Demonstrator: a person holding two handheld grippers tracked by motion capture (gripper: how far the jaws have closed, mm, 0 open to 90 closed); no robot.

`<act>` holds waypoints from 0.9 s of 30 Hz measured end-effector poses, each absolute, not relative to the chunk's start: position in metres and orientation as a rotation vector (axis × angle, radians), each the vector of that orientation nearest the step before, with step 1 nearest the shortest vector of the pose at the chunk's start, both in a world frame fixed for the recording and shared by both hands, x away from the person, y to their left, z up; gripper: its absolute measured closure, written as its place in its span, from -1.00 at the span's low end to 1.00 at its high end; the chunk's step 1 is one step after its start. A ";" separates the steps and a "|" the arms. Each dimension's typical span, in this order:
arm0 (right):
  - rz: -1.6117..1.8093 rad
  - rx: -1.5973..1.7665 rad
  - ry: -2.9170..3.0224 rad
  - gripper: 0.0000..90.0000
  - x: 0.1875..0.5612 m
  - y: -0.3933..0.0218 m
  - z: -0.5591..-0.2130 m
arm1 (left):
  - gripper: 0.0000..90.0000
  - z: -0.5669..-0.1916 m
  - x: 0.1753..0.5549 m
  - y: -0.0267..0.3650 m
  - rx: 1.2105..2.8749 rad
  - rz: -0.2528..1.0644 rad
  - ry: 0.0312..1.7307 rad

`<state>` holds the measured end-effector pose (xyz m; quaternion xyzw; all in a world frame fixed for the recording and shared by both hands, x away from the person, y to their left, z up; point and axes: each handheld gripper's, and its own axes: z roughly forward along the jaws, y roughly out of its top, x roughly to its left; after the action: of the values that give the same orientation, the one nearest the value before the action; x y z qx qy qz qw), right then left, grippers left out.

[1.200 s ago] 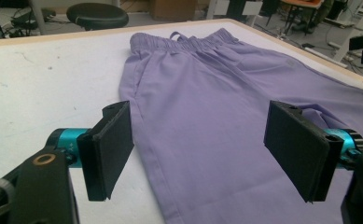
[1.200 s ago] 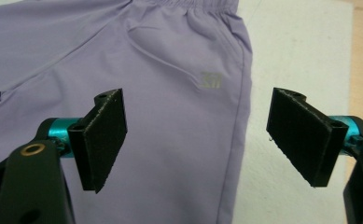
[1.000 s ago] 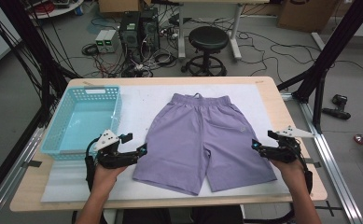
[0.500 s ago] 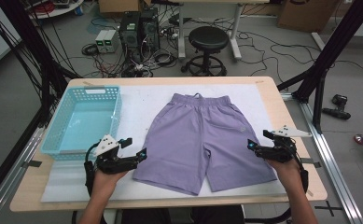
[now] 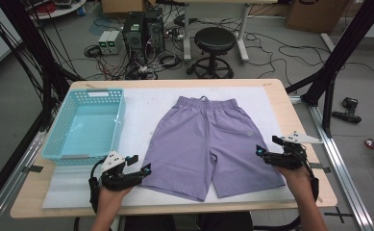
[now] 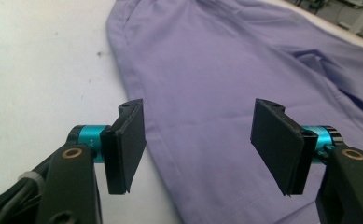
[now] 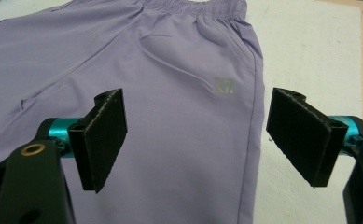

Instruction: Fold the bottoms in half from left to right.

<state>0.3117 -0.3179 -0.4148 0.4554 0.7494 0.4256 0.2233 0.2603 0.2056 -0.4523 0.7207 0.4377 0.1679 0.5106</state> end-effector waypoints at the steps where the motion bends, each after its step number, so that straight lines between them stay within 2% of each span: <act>1: 1.177 1.260 2.067 -0.55 0.312 -0.318 -0.415 | -0.21 -0.454 0.260 0.206 1.739 0.412 1.062; 6: 1.176 1.257 2.069 -0.55 0.311 -0.317 -0.415 | -0.05 -0.457 0.258 0.206 1.737 0.434 1.123; 13: 1.188 1.257 2.068 -0.55 0.311 -0.315 -0.414 | 0.04 -0.459 0.259 0.202 1.811 0.432 1.189; 16: 1.186 1.252 2.074 -0.55 0.311 -0.313 -0.414 | 0.12 -0.464 0.257 0.199 1.874 0.425 1.191; 21: 1.185 1.247 2.080 -0.55 0.311 -0.311 -0.414 | 0.14 -0.464 0.254 0.192 1.931 0.498 1.160; 27: 1.179 1.242 2.084 -0.55 0.312 -0.308 -0.414 | 0.34 -0.464 0.252 0.191 1.936 0.540 1.164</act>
<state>0.3120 -0.3084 -0.4138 0.4493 0.7537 0.4262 0.2201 0.2524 0.1913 -0.4639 0.7646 0.4597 0.2133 0.3983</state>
